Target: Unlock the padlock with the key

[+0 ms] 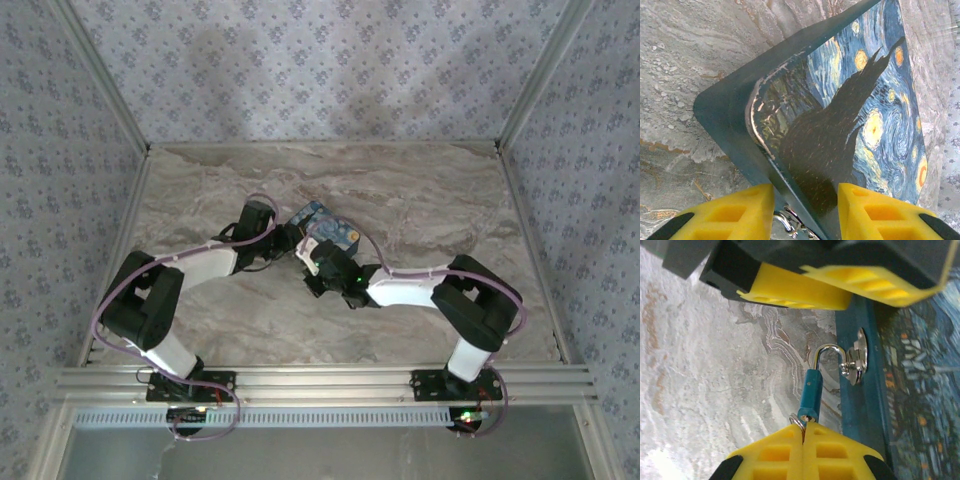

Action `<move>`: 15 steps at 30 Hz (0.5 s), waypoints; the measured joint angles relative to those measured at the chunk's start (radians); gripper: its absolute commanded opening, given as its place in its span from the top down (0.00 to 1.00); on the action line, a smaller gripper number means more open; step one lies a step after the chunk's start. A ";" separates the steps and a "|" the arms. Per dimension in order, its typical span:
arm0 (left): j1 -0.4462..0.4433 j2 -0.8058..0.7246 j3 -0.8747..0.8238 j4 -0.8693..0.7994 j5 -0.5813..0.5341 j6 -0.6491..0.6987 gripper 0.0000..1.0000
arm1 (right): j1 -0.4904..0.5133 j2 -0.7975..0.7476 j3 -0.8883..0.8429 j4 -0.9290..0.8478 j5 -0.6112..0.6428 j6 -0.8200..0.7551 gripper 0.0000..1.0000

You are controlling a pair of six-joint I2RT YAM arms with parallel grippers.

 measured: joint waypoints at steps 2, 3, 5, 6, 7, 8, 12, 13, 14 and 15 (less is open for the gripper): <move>0.000 0.000 -0.005 0.008 0.001 -0.003 0.63 | 0.000 -0.003 -0.006 0.000 0.002 0.072 1.00; 0.000 0.000 -0.007 0.013 0.002 -0.005 0.63 | 0.000 -0.003 -0.010 0.000 0.004 0.106 1.00; 0.000 -0.001 -0.011 0.020 0.004 -0.008 0.63 | 0.000 -0.003 -0.017 0.001 0.003 0.171 1.00; 0.000 -0.001 -0.013 0.024 0.004 -0.008 0.63 | 0.000 -0.002 -0.018 0.002 0.003 0.199 1.00; 0.000 -0.001 -0.013 0.024 0.004 -0.009 0.63 | -0.001 0.001 -0.018 0.006 0.001 0.223 1.00; 0.000 -0.001 -0.013 0.025 0.004 -0.009 0.63 | -0.003 0.006 -0.018 0.015 -0.003 0.248 1.00; -0.005 -0.001 -0.016 0.027 0.003 -0.016 0.63 | -0.007 0.039 -0.011 0.042 -0.025 0.317 1.00; -0.006 -0.001 -0.016 0.030 0.003 -0.016 0.63 | -0.008 0.047 -0.005 0.044 -0.031 0.327 1.00; -0.007 -0.001 -0.016 0.031 0.004 -0.016 0.63 | -0.008 0.055 0.003 0.045 -0.037 0.337 1.00; -0.007 -0.001 -0.016 0.033 0.004 -0.016 0.63 | -0.010 0.064 0.015 0.045 -0.044 0.345 1.00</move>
